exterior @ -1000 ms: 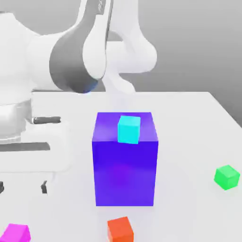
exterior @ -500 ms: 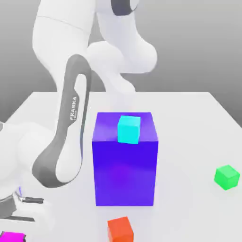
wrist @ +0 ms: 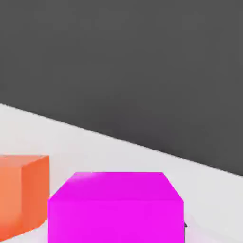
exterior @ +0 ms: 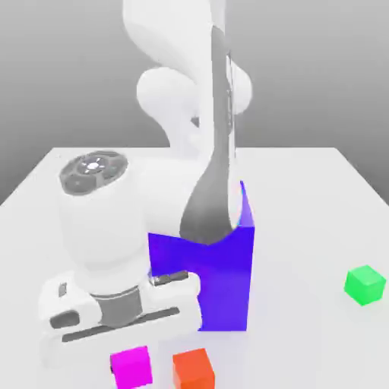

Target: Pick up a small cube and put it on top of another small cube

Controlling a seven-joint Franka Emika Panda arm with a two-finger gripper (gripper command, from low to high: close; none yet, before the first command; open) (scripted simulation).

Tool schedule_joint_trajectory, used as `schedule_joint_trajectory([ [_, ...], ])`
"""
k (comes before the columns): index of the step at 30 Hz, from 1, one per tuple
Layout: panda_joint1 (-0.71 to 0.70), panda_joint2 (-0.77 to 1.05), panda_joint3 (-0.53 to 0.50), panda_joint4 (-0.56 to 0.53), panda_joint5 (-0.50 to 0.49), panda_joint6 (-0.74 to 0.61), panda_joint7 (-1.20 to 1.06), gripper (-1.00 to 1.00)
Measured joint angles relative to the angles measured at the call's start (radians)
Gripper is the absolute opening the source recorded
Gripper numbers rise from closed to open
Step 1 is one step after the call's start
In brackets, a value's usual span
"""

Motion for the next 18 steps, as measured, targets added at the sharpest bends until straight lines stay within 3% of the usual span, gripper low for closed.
schedule_joint_trajectory([
  [10,0.284,-0.213,0.274,-0.234,-0.132,0.043,-0.157,-1.0],
  [15,0.482,-0.11,0.354,-0.255,-0.307,0.178,-0.146,-1.0],
  [16,0.494,-0.089,0.354,-0.254,-0.33,0.198,-0.136,1.0],
  [18,0.494,-0.089,0.354,-0.254,-0.33,0.198,-0.136,1.0],
])
